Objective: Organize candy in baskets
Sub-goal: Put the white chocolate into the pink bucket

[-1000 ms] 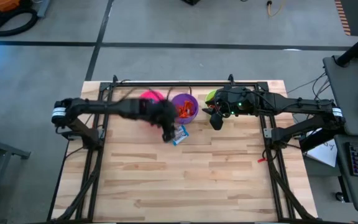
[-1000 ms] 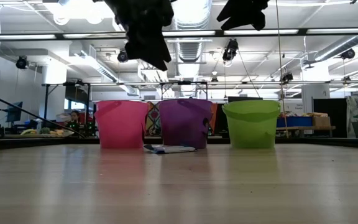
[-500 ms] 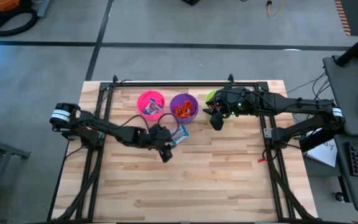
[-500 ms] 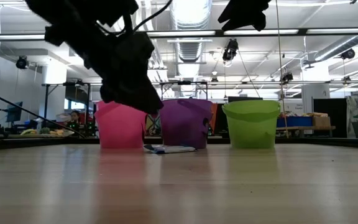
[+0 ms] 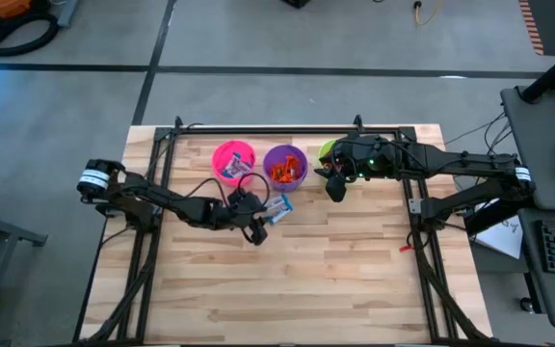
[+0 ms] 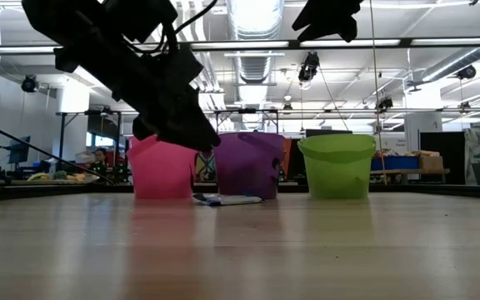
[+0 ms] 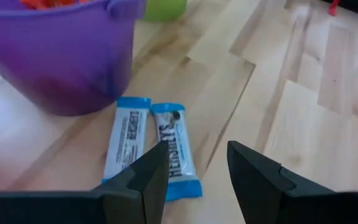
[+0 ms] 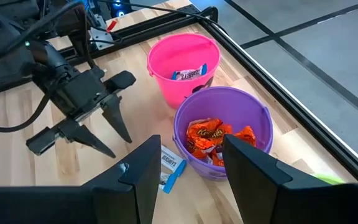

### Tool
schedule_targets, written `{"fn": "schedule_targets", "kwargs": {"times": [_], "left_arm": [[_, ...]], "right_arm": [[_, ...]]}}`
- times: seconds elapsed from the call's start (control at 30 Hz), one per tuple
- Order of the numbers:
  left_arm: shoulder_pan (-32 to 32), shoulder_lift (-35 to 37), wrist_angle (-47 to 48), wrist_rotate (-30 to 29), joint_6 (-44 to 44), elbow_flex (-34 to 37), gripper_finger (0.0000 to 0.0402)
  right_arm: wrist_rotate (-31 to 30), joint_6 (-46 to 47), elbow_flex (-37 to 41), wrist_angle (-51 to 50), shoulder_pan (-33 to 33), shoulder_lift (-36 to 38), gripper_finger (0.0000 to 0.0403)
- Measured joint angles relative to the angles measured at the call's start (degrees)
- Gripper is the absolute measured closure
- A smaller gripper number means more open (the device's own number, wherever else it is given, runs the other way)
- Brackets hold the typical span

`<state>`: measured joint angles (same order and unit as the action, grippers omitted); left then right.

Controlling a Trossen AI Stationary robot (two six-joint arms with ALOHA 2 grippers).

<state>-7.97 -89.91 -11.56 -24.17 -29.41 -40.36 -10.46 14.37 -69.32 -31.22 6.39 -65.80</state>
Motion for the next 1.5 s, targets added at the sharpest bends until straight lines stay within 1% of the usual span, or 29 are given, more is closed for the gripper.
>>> {"fn": "schedule_targets", "kwargs": {"times": [0.23,0.4,0.53,0.67,0.77,0.83,0.97,1.23,1.5], "left_arm": [[0.0,-1.1,-0.8,-1.4,3.3,-0.1,0.0256],[0.0,-6.2,-4.0,-0.8,2.6,-1.3,0.0256],[-0.1,-10.7,-4.4,-0.8,2.3,-4.9,0.0256],[-0.1,-15.0,-2.4,-0.8,3.6,-8.7,0.0256],[0.0,-17.2,3.1,-1.0,2.9,-11.4,0.0256],[0.0,-18.2,6.5,-2.4,1.5,-12.4,0.0256],[-0.1,-18.2,7.6,-3.7,0.3,-13.0,0.0256],[-0.1,-17.6,7.8,-3.8,3.0,-13.5,0.0256],[2.2,-17.5,10.3,-3.8,4.5,-13.1,0.0256]], "right_arm": [[0.0,0.2,0.0,0.0,0.0,0.0,0.0239],[0.0,0.2,0.0,0.0,0.0,0.0,0.0239],[0.0,0.2,0.0,0.1,0.0,0.0,0.0239],[0.0,0.2,0.0,0.1,0.0,0.0,0.0239],[0.0,0.2,0.0,0.1,0.0,0.0,0.0239],[0.0,0.3,0.0,0.0,0.0,0.0,0.0239],[0.0,1.1,0.0,0.0,0.0,0.0,0.0239],[0.0,1.1,0.0,-0.1,0.0,0.0,0.0239],[0.0,1.0,0.0,-0.1,0.0,0.0,0.0239]]}}
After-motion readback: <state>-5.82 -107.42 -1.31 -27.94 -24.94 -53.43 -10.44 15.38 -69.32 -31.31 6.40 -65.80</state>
